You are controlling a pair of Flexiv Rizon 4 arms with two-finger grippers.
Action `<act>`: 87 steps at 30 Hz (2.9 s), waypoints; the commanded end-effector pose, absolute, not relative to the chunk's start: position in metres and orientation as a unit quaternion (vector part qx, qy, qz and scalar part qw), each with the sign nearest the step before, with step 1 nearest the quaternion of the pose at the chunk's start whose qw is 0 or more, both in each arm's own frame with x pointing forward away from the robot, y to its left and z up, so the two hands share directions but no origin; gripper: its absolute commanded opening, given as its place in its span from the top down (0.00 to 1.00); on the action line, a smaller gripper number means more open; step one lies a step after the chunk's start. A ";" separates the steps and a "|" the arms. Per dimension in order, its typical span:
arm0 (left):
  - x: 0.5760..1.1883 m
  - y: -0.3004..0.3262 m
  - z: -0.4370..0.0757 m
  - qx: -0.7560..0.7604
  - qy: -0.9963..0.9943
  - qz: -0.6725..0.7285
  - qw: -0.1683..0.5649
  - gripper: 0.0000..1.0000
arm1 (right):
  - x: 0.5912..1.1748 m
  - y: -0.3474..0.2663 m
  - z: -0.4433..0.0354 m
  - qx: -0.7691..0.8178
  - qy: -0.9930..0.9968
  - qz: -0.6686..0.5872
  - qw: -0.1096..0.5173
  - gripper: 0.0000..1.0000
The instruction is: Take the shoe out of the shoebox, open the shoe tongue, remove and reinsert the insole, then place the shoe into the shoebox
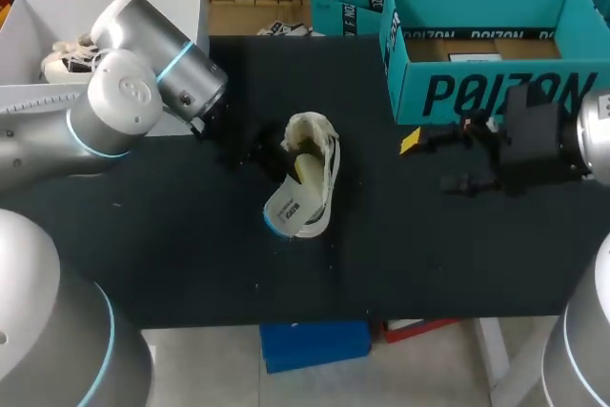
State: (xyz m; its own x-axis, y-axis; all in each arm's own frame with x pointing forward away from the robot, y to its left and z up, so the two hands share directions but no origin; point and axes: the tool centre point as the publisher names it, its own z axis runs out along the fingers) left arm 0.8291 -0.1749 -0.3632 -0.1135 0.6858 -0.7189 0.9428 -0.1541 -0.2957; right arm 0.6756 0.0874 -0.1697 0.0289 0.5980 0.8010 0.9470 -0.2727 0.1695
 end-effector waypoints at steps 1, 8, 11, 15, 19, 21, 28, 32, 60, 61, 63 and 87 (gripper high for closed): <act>0.834 -0.182 -0.363 0.649 0.635 -0.389 0.156 1.00 | 0.675 0.087 -0.169 -0.685 -0.564 -0.409 0.213 0.00; 0.842 -0.183 -0.367 0.651 0.649 -0.362 0.155 1.00 | 0.675 0.087 -0.169 -0.685 -0.564 -0.409 0.213 0.00; 0.845 -0.182 -0.370 0.650 0.657 -0.349 0.154 1.00 | 0.675 0.087 -0.169 -0.685 -0.564 -0.409 0.213 0.00; 0.845 -0.182 -0.369 0.651 0.657 -0.348 0.153 0.95 | 0.675 0.087 -0.169 -0.685 -0.564 -0.409 0.213 0.00; 0.842 -0.183 -0.363 0.650 0.653 -0.354 0.158 0.73 | 0.675 0.087 -0.169 -0.685 -0.564 -0.409 0.213 0.00; 0.838 -0.183 -0.361 0.653 0.650 -0.355 0.159 0.64 | 0.675 0.087 -0.169 -0.685 -0.564 -0.409 0.213 0.00; 0.821 -0.183 -0.357 0.663 0.637 -0.364 0.150 0.61 | 0.675 0.087 -0.169 -0.685 -0.564 -0.409 0.213 0.00; 0.808 -0.182 -0.358 0.674 0.628 -0.364 0.136 0.60 | 0.675 0.087 -0.169 -0.685 -0.564 -0.409 0.213 0.00; 0.798 -0.182 -0.357 0.618 0.576 -0.525 0.103 1.00 | 0.675 0.087 -0.169 -0.685 -0.564 -0.409 0.213 0.00; 0.797 -0.183 -0.355 0.614 0.573 -0.533 0.102 1.00 | 0.675 0.087 -0.169 -0.685 -0.564 -0.409 0.213 0.00; 0.792 -0.183 -0.349 0.612 0.563 -0.547 0.100 1.00 | 0.675 0.087 -0.169 -0.685 -0.564 -0.409 0.213 0.00; 0.732 -0.169 -0.345 0.599 0.561 -0.567 0.066 1.00 | 0.675 0.087 -0.169 -0.685 -0.564 -0.409 0.213 0.00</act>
